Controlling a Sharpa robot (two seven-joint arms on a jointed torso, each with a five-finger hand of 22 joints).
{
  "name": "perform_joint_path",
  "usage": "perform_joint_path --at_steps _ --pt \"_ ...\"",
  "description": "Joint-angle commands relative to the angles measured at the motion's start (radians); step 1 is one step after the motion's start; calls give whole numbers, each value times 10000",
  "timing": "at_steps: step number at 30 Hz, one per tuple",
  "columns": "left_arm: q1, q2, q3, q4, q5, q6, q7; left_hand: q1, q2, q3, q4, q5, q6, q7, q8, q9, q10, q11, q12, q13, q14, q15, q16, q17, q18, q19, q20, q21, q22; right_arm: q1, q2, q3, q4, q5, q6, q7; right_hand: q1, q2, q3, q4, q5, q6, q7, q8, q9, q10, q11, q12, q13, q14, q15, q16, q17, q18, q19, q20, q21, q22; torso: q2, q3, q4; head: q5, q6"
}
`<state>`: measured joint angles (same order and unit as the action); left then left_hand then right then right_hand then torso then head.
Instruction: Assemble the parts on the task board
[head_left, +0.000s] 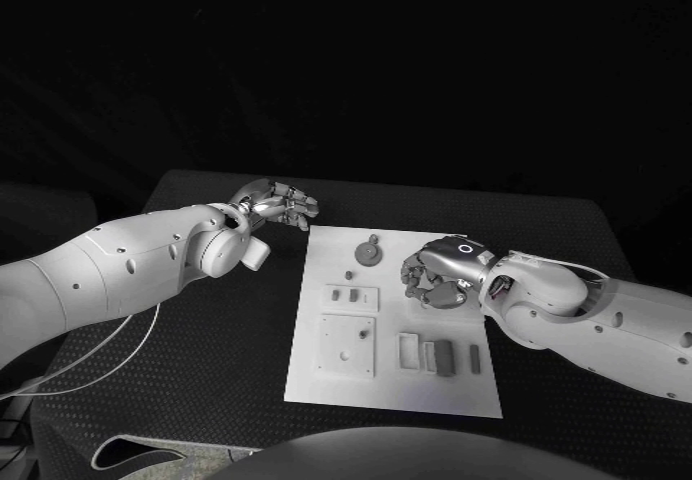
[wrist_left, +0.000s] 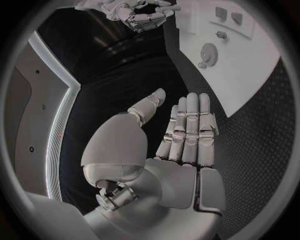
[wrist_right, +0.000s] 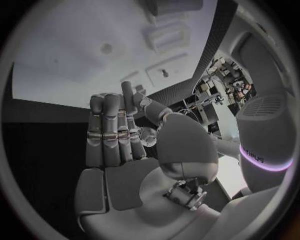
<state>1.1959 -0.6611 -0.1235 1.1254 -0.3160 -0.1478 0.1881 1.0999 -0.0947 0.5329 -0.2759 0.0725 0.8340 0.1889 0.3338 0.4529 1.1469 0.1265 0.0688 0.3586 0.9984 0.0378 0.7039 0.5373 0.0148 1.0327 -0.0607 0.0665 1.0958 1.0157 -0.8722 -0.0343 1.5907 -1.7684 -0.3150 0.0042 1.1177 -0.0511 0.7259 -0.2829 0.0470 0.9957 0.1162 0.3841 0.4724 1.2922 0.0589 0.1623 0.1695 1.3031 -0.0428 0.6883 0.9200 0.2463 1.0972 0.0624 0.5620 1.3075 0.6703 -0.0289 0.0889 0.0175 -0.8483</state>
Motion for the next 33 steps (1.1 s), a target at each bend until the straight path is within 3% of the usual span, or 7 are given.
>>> perform_joint_path --at_steps 1,5,8,12,20,26,33 --pt "2 34 6 9 23 134 86 -112 18 -46 -3 32 -56 -23 50 -14 -49 -15 15 -12 15 56 -50 12 34 -15 53 13 -13 -24 188 -18 116 1865 -596 884 119 103 42 -24 34 78 -16 16 229 58 7 33 19 -16 -70 68 10 155 53 -37 65 244 5 -4 0 115 -14" --pt "3 40 6 12 23 130 80 -111 17 -46 -5 32 -58 -23 51 -15 -50 -15 15 -13 15 56 -53 16 34 -15 53 13 -15 -27 581 -29 77 2077 -458 1074 114 130 63 -20 34 50 -5 -6 233 32 18 5 26 -50 -61 71 8 155 34 -37 78 241 5 -12 0 201 -55" --pt "3 58 6 12 23 133 87 -109 18 -45 -7 32 -58 -23 52 -15 -51 -15 15 -13 16 56 -55 19 35 -15 53 13 -16 -66 951 -137 -12 2016 -370 1123 107 143 73 -20 34 31 4 -21 235 12 27 -15 31 -73 -52 72 5 155 14 -32 84 240 7 -18 3 231 -69" --pt "4 102 6 -3 23 149 64 -107 18 -45 -9 32 -59 -23 53 -15 -52 -15 15 -13 16 55 -58 23 35 -15 53 13 -18 -443 1371 -196 -92 1393 -369 1167 110 158 85 -29 34 16 9 -33 238 -3 33 -32 36 -91 -46 75 4 155 -6 -30 89 239 5 -15 22 300 -73" --pt "5 207 6 -10 23 186 62 -108 18 -46 -9 32 -61 -23 55 -15 -51 -15 17 -14 17 56 -64 33 34 -15 54 14 -21 -877 2081 -580 -401 653 -149 1036 119 166 93 -36 34 13 10 -37 243 -5 35 -40 43 -97 -45 82 3 155 -15 -30 98 240 8 -11 9 524 -155" --pt "5 247 5 -4 23 207 57 -110 23 -46 -7 32 -63 -22 56 -16 -52 -14 17 -15 17 56 -69 38 33 -15 54 14 -23 -1097 2347 -646 -557 269 -12 991 126 169 98 -43 34 9 12 -41 246 -8 36 -46 47 -100 -44 86 2 155 -19 -30 105 241 5 4 13 571 -194" --pt "5 252 5 -8 23 222 56 -112 25 -47 -6 31 -65 -21 56 -16 -54 -13 17 -16 16 57 -73 43 33 -15 55 14 -25 -1160 2461 -663 -721 -145 86 884 132 167 100 -50 34 9 12 -43 249 -8 36 -50 51 -101 -44 91 2 155 -23 -32 112 242 7 3 -1 580 -194"
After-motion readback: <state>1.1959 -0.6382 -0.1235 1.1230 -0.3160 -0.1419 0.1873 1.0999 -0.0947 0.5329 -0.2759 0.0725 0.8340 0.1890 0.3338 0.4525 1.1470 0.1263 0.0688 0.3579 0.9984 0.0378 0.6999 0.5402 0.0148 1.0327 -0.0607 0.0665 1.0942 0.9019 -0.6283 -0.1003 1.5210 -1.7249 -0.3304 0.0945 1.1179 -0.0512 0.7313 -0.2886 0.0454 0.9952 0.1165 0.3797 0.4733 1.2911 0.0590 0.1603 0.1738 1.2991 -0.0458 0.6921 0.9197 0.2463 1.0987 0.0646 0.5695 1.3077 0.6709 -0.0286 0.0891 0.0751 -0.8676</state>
